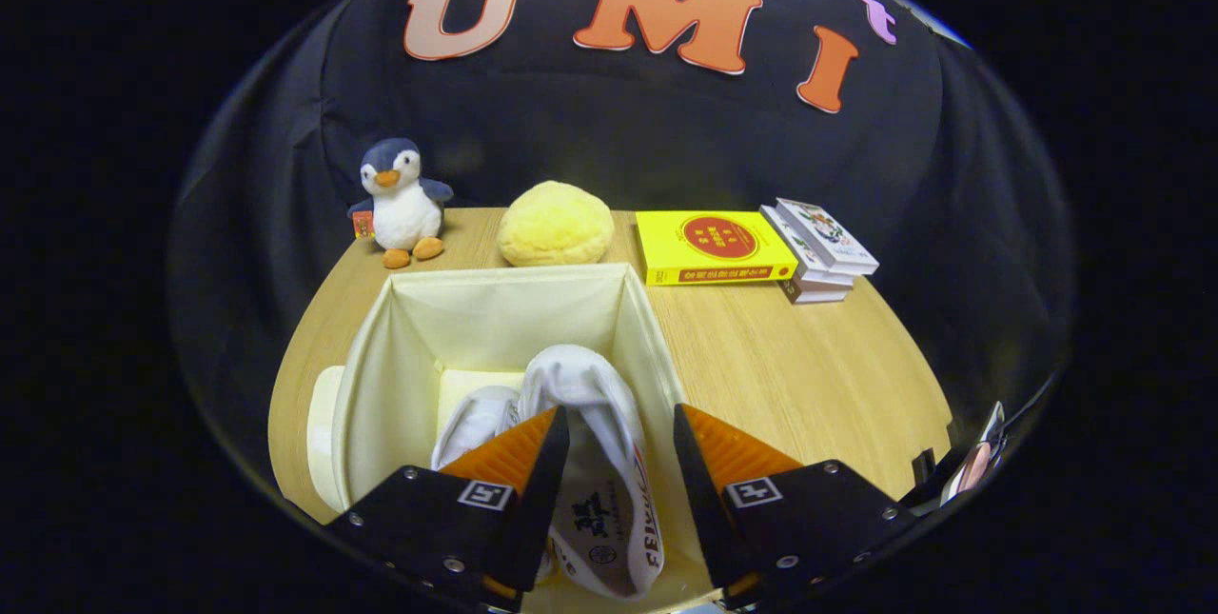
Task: Open the storage box then place both shoes into the box .Put the left shoe in first, then the right shoe, with the right side of both shoes facing outward in a uniform manner.
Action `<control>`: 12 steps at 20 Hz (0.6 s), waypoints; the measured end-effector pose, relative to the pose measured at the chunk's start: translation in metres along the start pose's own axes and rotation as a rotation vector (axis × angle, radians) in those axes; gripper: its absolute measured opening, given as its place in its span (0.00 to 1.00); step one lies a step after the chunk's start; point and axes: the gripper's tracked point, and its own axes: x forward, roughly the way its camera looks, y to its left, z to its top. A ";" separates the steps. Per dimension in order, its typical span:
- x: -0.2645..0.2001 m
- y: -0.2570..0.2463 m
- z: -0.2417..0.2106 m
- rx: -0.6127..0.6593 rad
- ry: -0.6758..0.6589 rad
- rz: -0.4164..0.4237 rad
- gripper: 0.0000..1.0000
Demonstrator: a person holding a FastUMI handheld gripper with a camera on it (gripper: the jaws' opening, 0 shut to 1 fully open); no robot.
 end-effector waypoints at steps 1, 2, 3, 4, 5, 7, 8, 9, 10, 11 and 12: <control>-0.004 0.001 0.009 0.003 -0.015 0.016 0.74; -0.006 0.001 0.014 0.019 -0.025 0.031 0.85; -0.011 0.001 0.021 0.035 -0.035 0.045 0.90; -0.013 -0.005 0.027 0.042 -0.045 0.050 0.96; -0.017 -0.010 0.032 0.043 -0.057 0.053 0.98; -0.022 -0.022 0.041 0.041 -0.081 0.057 0.99; -0.025 -0.030 0.044 0.045 -0.092 0.058 0.99; -0.027 -0.038 0.047 0.053 -0.099 0.064 0.99; -0.030 -0.047 0.050 0.059 -0.108 0.066 0.99; -0.031 -0.058 0.053 0.063 -0.117 0.066 0.99; -0.034 -0.069 0.056 0.068 -0.129 0.066 0.99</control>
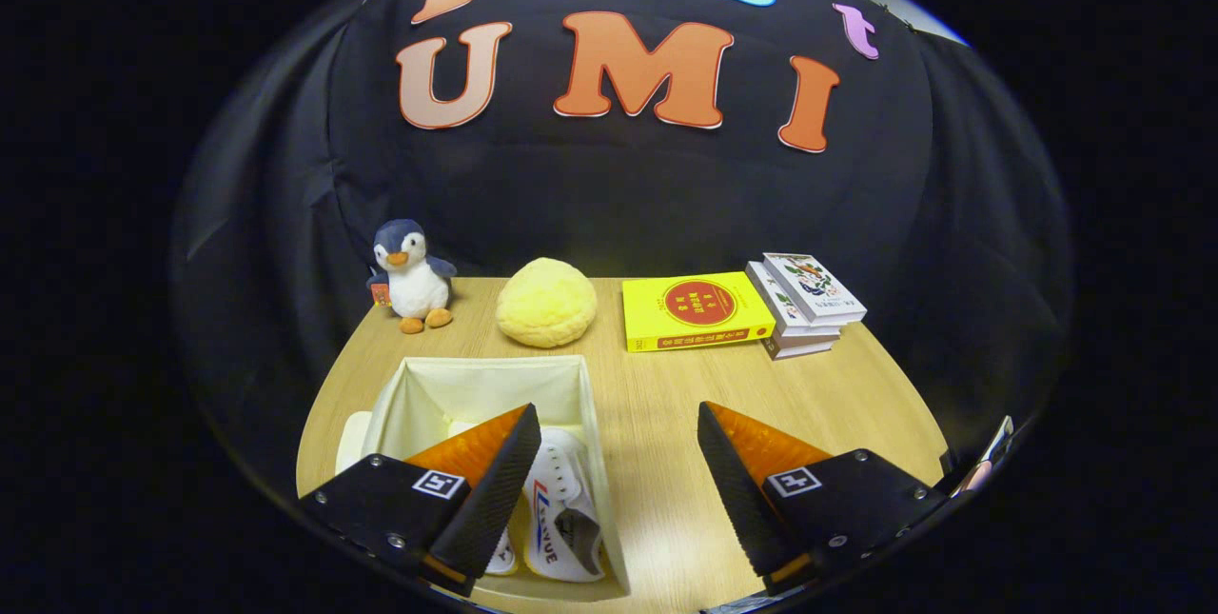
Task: Open the storage box then place both shoes into the box .Put the left shoe in first, then the right shoe, with the right side of both shoes facing outward in a uniform manner.
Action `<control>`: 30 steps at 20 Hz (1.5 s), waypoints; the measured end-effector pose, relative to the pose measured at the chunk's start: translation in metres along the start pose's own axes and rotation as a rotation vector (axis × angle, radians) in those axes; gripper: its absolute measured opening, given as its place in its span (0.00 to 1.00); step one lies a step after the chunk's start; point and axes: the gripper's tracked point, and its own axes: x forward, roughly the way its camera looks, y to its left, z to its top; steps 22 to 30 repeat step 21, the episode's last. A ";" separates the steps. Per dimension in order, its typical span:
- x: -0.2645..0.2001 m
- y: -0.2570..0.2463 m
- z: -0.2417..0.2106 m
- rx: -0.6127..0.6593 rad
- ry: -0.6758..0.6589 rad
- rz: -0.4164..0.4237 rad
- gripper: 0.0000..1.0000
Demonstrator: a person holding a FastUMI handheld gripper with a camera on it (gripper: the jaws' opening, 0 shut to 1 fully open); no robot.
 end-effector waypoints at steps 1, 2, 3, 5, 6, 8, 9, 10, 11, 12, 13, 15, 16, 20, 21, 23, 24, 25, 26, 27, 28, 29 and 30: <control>-0.004 -0.010 0.003 0.007 -0.008 0.004 0.99; -0.006 -0.020 0.007 0.016 -0.017 0.011 0.99; -0.011 -0.031 0.010 0.024 -0.026 0.018 0.99; -0.018 -0.056 0.015 0.027 -0.042 0.024 0.99; -0.021 -0.071 0.019 0.032 -0.054 0.022 0.99; -0.029 -0.099 0.023 0.060 -0.071 0.024 0.99; -0.034 -0.112 0.027 0.077 -0.084 0.026 0.99; -0.038 -0.129 0.030 0.087 -0.103 0.023 0.99; -0.041 -0.145 0.033 0.088 -0.121 0.017 0.99; -0.043 -0.162 0.035 0.077 -0.136 0.008 0.99; -0.046 -0.178 0.036 0.064 -0.149 -0.001 0.99; -0.049 -0.207 0.038 0.058 -0.166 -0.006 0.99; -0.051 -0.217 0.037 0.071 -0.170 -0.001 0.99; -0.049 -0.264 0.042 0.094 -0.196 0.000 0.99; -0.050 -0.271 0.040 0.099 -0.200 0.009 0.99; -0.050 -0.271 0.040 0.099 -0.200 0.009 0.99; -0.050 -0.271 0.040 0.099 -0.200 0.009 0.99; -0.050 -0.271 0.040 0.099 -0.200 0.009 0.99; -0.050 -0.271 0.040 0.099 -0.200 0.009 0.99; -0.050 -0.271 0.040 0.099 -0.200 0.009 0.99; -0.050 -0.271 0.040 0.099 -0.200 0.009 0.99; -0.050 -0.271 0.040 0.099 -0.200 0.009 0.99; -0.050 -0.271 0.040 0.099 -0.200 0.009 0.99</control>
